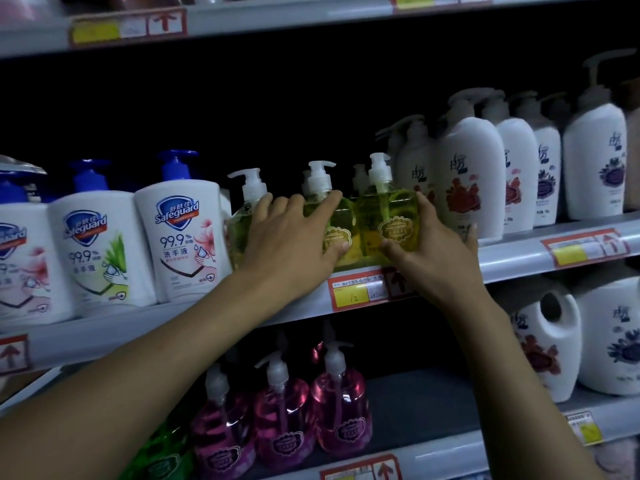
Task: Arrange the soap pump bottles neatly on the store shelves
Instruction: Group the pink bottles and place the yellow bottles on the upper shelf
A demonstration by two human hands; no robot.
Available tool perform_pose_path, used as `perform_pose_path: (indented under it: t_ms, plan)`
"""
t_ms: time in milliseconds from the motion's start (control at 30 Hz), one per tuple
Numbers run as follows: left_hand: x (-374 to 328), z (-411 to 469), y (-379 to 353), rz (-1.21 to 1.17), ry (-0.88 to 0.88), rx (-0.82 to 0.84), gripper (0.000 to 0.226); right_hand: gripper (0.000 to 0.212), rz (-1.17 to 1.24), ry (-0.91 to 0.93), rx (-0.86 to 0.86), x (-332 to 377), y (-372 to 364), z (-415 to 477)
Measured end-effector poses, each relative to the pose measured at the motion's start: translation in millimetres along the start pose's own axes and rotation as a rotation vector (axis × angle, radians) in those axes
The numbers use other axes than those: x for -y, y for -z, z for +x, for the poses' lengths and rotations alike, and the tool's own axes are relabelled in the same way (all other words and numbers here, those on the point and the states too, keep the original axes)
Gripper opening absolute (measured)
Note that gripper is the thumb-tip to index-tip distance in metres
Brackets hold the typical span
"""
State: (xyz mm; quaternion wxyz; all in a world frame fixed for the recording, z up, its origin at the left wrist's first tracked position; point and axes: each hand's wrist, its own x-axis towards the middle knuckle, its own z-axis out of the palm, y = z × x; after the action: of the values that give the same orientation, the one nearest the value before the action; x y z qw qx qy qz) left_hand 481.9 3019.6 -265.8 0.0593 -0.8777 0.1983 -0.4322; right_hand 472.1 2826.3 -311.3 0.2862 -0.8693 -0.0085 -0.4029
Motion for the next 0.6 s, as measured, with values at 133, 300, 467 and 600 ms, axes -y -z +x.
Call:
perform_pose_path:
  t_ms: [133, 300, 467, 600]
  plan:
    - [11, -8, 13, -0.137, 0.023, -0.032, 0.065, 0.08, 0.098, 0.018, -0.097, 16, -1, -5]
    - [43, -29, 23, -0.131, 0.17, -0.042, 0.06, 0.066, -0.031, 0.246, -0.094, 70, -13, -16]
    - [41, -29, 13, 0.041, 0.125, 0.025, 0.067, 0.074, -0.107, 0.205, -0.021, 87, -34, -23]
    - [46, -27, 14, -0.002, 0.111, 0.0, 0.065, 0.078, -0.131, 0.173, -0.047, 90, -36, -23]
